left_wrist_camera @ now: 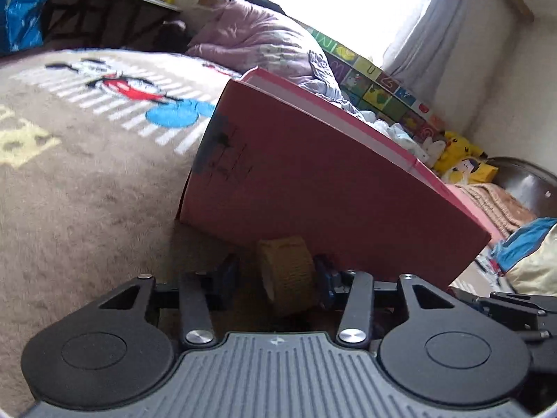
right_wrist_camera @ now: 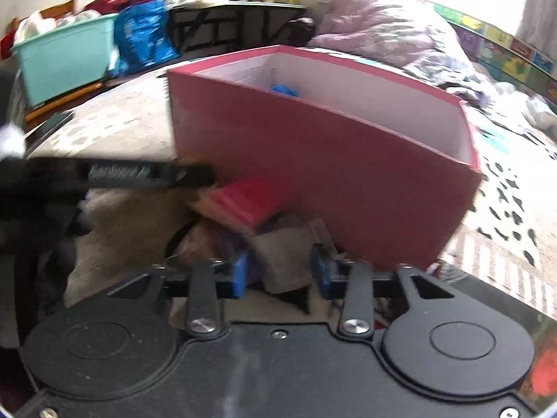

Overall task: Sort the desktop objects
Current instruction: 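Grasp the tan tape roll with the left tool while the right tool reaches the clay pile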

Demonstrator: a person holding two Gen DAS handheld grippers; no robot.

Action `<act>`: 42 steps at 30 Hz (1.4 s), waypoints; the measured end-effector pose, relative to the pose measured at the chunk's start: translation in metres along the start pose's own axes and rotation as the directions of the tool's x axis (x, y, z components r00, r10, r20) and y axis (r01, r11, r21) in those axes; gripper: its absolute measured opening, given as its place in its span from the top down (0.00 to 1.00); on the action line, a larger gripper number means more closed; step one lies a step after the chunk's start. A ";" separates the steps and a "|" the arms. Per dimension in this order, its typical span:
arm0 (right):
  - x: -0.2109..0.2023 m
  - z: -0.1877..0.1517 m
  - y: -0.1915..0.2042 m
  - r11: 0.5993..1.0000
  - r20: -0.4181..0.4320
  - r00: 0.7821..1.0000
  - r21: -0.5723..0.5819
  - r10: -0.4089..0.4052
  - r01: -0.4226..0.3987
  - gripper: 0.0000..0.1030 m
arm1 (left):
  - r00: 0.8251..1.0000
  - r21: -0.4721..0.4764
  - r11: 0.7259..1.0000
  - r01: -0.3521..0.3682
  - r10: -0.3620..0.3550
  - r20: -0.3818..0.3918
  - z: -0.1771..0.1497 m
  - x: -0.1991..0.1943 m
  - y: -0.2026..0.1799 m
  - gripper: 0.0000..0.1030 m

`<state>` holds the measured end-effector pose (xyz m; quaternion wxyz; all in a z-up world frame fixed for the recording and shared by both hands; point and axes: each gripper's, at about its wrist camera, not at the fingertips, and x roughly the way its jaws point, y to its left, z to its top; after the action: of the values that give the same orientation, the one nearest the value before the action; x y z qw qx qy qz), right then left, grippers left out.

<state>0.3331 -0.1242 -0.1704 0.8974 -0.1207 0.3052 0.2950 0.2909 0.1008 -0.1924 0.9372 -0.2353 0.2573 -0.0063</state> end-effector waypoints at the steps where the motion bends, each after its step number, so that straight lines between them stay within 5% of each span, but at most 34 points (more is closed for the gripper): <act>1: -0.002 0.000 -0.002 1.000 0.005 1.000 0.002 -0.009 0.009 0.67 | 1.000 0.003 1.000 -0.002 0.002 0.002 0.000 -0.001 0.000 0.59; 11: 0.005 -0.006 0.009 0.984 -0.030 0.996 -0.163 -0.083 0.078 0.67 | 1.000 -0.010 1.000 0.015 -0.015 -0.020 -0.005 0.002 0.004 0.60; 12: 0.007 -0.006 0.010 0.981 -0.035 0.996 -0.175 -0.086 0.079 0.67 | 1.000 -0.009 1.000 0.022 -0.023 -0.022 -0.005 0.001 0.004 0.69; 23: -0.020 -0.005 -0.001 0.993 -0.033 0.999 -0.113 -0.042 0.038 0.91 | 0.999 0.029 0.999 0.034 -0.034 0.002 -0.007 -0.018 0.003 0.75; 33: -0.065 0.013 -0.001 0.998 0.038 0.999 -0.051 0.031 -0.029 0.96 | 1.000 0.065 0.998 -0.002 0.002 -0.005 -0.015 -0.031 0.000 0.75; 37: -0.064 0.018 0.002 0.997 -0.002 0.999 -0.054 0.045 -0.045 0.95 | 1.000 0.038 0.999 -0.003 0.003 -0.017 -0.015 -0.029 0.005 0.75; 39: -0.057 0.016 0.010 0.993 -0.047 0.998 -0.103 0.046 -0.050 0.81 | 1.000 0.026 1.000 -0.004 0.005 -0.022 -0.015 -0.029 0.007 0.75; 40: -0.053 0.015 0.015 0.990 -0.070 0.997 -0.130 0.044 -0.053 0.48 | 1.000 0.020 1.000 -0.004 0.005 -0.025 -0.016 -0.029 0.008 0.75; 41: -0.046 0.012 0.021 0.984 -0.099 0.994 -0.170 0.036 -0.052 0.30 | 1.000 0.016 1.000 -0.002 0.003 -0.026 -0.016 -0.029 0.009 0.75; 42: -0.041 0.008 0.026 0.976 -0.115 0.993 -0.213 0.030 -0.054 0.30 | 1.000 0.012 1.000 0.000 0.001 -0.027 -0.015 -0.028 0.010 0.75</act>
<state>0.2951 -0.1185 -0.1396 0.8543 -0.2269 0.3232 0.3381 0.2578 0.1063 -0.1947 0.9351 -0.2295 0.2698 -0.0107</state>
